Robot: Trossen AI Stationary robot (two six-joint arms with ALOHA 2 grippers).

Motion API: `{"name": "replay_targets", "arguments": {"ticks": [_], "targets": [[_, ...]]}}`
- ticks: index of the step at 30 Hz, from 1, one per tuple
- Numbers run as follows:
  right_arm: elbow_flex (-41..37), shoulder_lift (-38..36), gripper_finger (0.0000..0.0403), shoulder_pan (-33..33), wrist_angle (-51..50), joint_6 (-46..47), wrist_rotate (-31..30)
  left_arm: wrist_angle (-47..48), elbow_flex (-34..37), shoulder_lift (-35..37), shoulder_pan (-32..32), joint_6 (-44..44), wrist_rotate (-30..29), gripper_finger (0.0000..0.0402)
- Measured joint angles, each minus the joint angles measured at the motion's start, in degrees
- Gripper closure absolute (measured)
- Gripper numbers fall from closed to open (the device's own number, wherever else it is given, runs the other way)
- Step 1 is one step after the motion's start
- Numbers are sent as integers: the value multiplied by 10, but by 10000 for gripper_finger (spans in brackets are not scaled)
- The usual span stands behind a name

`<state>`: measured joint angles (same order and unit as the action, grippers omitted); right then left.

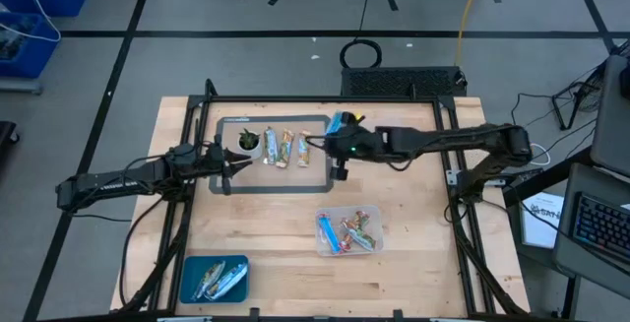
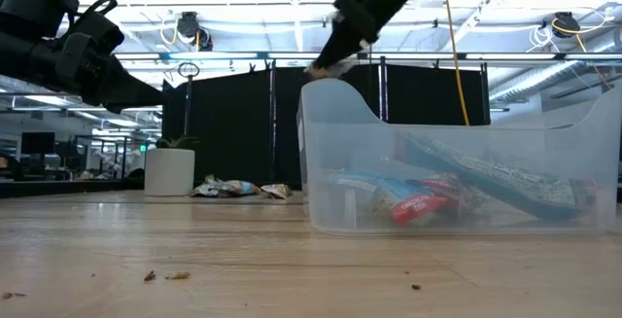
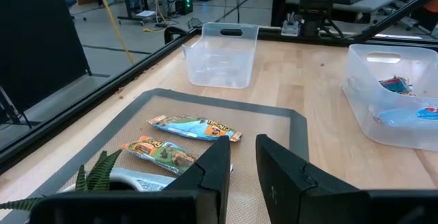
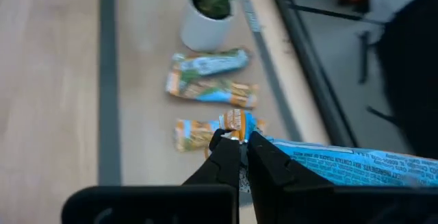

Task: Pick and place Granola Bars by type
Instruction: Put the yellow granola bar into the top transparent bin

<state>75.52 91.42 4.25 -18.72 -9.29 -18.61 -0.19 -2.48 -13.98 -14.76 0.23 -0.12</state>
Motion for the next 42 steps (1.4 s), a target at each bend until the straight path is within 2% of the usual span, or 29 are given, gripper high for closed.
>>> {"name": "replay_targets", "arguments": {"ticks": [6, 11, 18, 20, 24, 27, 29, 37, 39, 42], "targets": [[0, -44, 401, -12, -71, 37, -100, 0, 0, 0, 0, 0, 0, 325], [0, -49, 401, -14, -132, 95, -180, 0, 0, 0, 0, 0, 0, 325], [0, -49, 400, 6, -214, 163, -214, 0, 0, 0, 0, 0, 0, 325], [-1, -49, 400, 10, -219, 166, -234, 0, 0, 0, 0, 0, 0, 325], [-29, -54, 401, 22, -205, 161, -236, 0, 0, 0, 0, 0, 0, 325], [-76, -77, 401, 37, -153, 148, -225, 0, 0, 0, 0, 0, 0, 325], [-114, -104, 402, 53, -113, 142, -190, 0, 0, 0, 0, 0, 0, 325], [-254, -244, 402, 146, 97, 141, 15, 0, 0, 0, 0, 0, 0, 325], [-266, -265, 402, 169, 107, 168, 47, 1, 0, 0, 0, 0, 0, 325], [-267, -275, 402, 194, 70, 225, 53, 1, 0, 0, 0, 0, 0, 325]]}}
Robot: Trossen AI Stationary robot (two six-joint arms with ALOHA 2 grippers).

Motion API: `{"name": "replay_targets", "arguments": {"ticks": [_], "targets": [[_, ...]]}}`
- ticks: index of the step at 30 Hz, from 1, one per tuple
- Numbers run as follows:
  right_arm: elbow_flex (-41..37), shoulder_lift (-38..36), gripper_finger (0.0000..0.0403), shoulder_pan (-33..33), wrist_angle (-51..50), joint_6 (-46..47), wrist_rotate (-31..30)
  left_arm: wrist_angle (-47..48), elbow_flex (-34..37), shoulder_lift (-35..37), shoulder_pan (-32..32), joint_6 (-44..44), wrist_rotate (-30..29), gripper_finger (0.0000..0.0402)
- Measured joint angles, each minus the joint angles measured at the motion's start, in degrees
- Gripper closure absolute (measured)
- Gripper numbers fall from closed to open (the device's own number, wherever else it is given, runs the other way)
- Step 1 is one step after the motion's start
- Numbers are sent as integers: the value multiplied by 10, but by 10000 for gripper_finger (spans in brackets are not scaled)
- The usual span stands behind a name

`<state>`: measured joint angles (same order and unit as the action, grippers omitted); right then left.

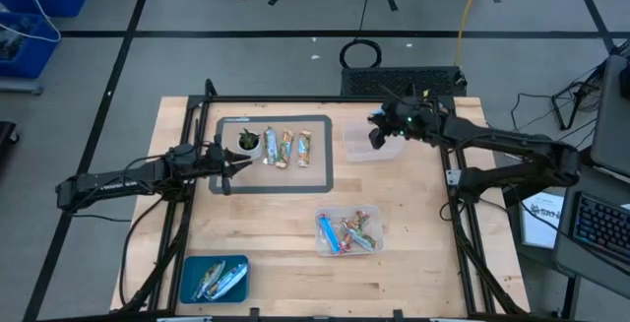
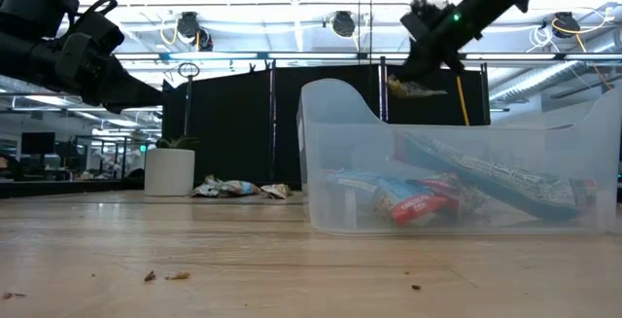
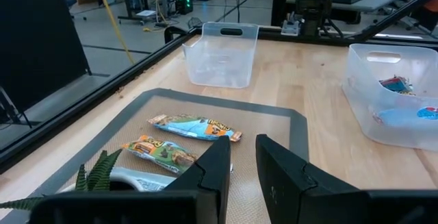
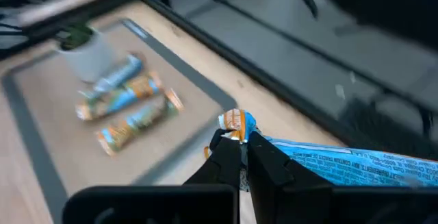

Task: Pick and place Granola Bars by type
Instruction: Put the yellow granola bar into the top transparent bin

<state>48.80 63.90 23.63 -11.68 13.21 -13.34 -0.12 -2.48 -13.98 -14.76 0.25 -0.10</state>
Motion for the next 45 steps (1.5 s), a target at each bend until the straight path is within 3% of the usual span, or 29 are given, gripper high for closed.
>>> {"name": "replay_targets", "arguments": {"ticks": [7, 13, 25, 40, 45], "targets": [[-1, 30, 400, 13, -46, 27, 24, 0, 0, 0, 0, 0, 0, 325], [-1, 81, 401, -6, 18, 26, 91, 0, 0, 0, 0, 0, 0, 325], [-1, 158, 400, -21, 41, 26, 92, 0, 0, 0, 0, 0, 0, 325], [-1, 166, 398, -24, 46, 31, 92, 0, 0, 0, 0, 0, 0, 325], [-1, 166, 379, -24, 47, 31, 92, -1, 0, 0, 0, 0, 0, 325]]}}
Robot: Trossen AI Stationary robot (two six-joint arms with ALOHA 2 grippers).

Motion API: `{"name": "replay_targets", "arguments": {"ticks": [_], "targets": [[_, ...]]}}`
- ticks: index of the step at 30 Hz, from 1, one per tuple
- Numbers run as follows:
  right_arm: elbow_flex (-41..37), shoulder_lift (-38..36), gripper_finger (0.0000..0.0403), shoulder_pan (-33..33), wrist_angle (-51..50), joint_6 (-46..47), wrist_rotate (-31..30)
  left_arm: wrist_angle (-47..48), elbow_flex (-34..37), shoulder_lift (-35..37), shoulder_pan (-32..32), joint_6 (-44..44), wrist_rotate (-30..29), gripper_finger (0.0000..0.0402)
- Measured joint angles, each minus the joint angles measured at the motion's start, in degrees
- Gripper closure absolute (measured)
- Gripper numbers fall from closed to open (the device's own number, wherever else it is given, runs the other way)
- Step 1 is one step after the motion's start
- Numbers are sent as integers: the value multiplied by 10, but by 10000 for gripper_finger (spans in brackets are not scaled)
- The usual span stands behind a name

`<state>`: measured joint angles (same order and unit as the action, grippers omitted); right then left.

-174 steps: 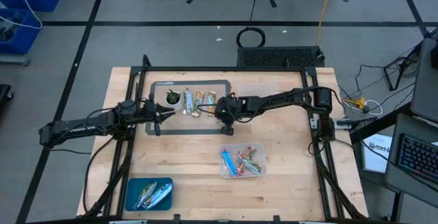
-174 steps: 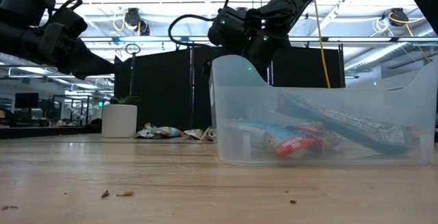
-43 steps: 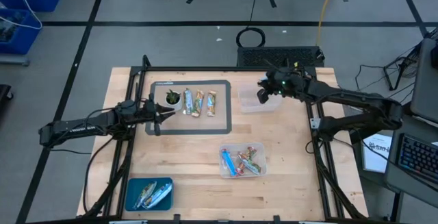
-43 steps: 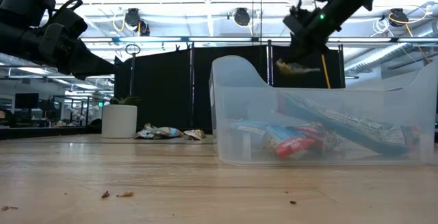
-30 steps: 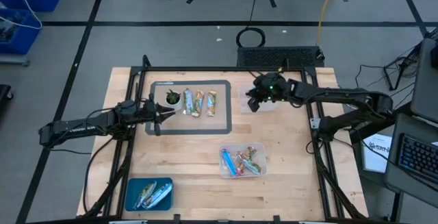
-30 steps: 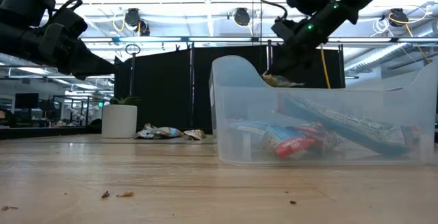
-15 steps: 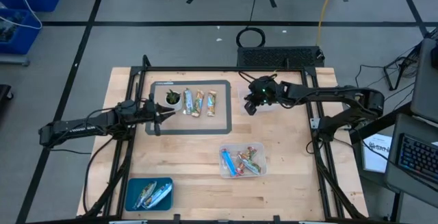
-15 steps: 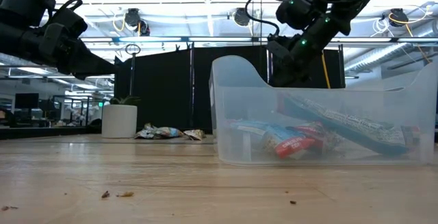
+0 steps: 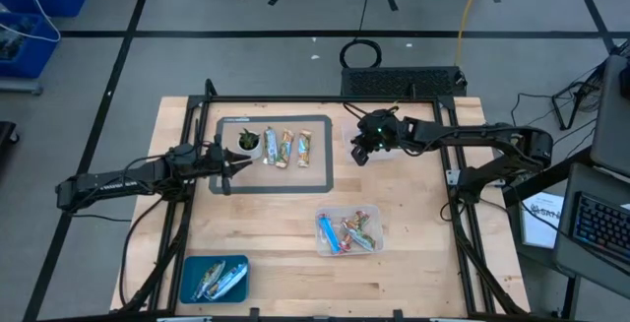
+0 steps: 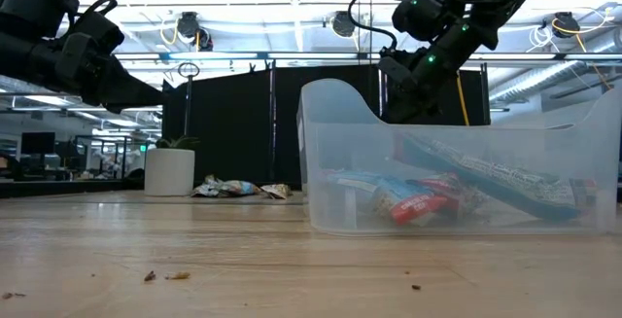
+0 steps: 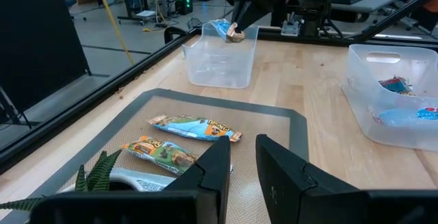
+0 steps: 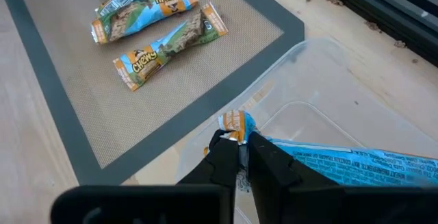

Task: Pick and place Granola Bars by type
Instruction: Put the yellow granola bar into the top transparent bin

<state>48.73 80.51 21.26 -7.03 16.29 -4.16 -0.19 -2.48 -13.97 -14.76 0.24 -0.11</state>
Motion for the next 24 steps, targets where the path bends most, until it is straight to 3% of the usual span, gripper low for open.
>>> {"name": "replay_targets", "arguments": {"ticks": [20, 24], "targets": [[0, 0, 305, 0, 3, 0, 0, 0, 0, 0, 0, 0, 0, 325], [0, 0, 291, 0, 45, 0, 0, 0, 0, 0, 0, 0, 0, 325]]}}
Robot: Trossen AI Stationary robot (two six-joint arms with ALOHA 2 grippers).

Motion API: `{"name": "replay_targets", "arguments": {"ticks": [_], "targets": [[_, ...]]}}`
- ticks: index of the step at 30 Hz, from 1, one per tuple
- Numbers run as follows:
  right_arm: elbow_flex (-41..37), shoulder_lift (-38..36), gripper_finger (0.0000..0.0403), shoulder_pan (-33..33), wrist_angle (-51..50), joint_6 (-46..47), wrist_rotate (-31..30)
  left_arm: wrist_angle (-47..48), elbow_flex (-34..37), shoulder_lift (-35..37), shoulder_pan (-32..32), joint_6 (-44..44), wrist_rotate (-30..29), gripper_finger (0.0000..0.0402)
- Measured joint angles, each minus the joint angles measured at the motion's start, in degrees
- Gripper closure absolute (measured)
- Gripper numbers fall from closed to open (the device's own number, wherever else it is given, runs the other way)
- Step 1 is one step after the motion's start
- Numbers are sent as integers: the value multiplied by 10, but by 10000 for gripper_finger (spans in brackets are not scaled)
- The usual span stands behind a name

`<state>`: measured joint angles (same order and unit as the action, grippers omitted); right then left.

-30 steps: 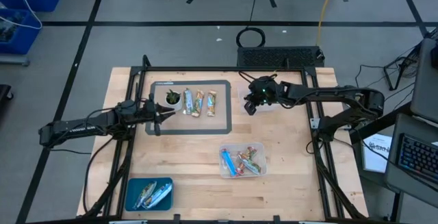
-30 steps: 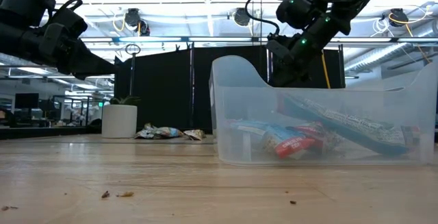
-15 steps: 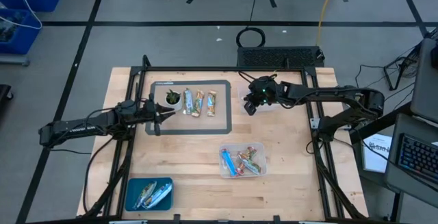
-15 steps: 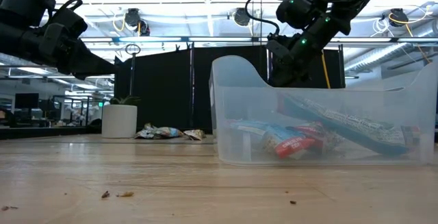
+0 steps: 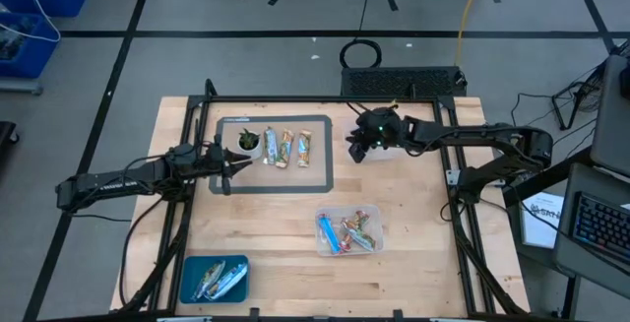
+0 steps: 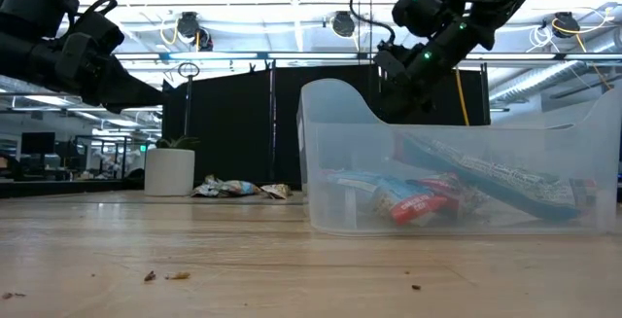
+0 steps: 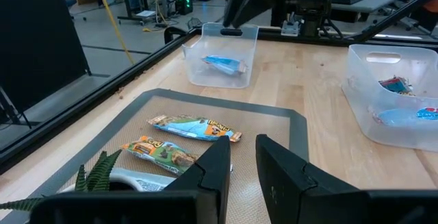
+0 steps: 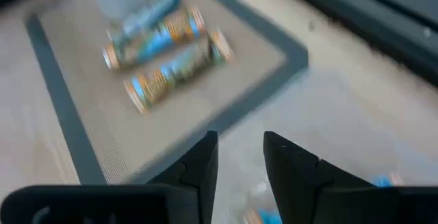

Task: Pick and place Granola Bars by type
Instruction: Put the yellow granola bar into the top transparent bin

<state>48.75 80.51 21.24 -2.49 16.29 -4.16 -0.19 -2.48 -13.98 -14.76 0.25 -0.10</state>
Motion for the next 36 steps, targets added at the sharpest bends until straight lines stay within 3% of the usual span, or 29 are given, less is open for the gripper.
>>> {"name": "replay_targets", "arguments": {"ticks": [6, 11, 18, 22, 30, 36], "targets": [[0, 0, 268, -30, 112, -42, 0, 0, 0, 0, 0, 0, 0, 325], [1, 0, 252, -63, 145, -65, -1, 0, 0, 0, 0, 0, 0, 325], [31, 2, 223, -86, 94, -93, -3, 0, 0, 0, 0, 0, 0, 325], [91, 29, 205, -94, 57, -118, -18, 0, 0, 0, 0, 0, 0, 325], [262, 139, 213, -72, -67, -175, -18, 0, 0, 0, 0, 0, 0, 325], [338, 238, 224, -47, -114, -185, -4, 0, 0, 0, 0, 0, 0, 325]]}}
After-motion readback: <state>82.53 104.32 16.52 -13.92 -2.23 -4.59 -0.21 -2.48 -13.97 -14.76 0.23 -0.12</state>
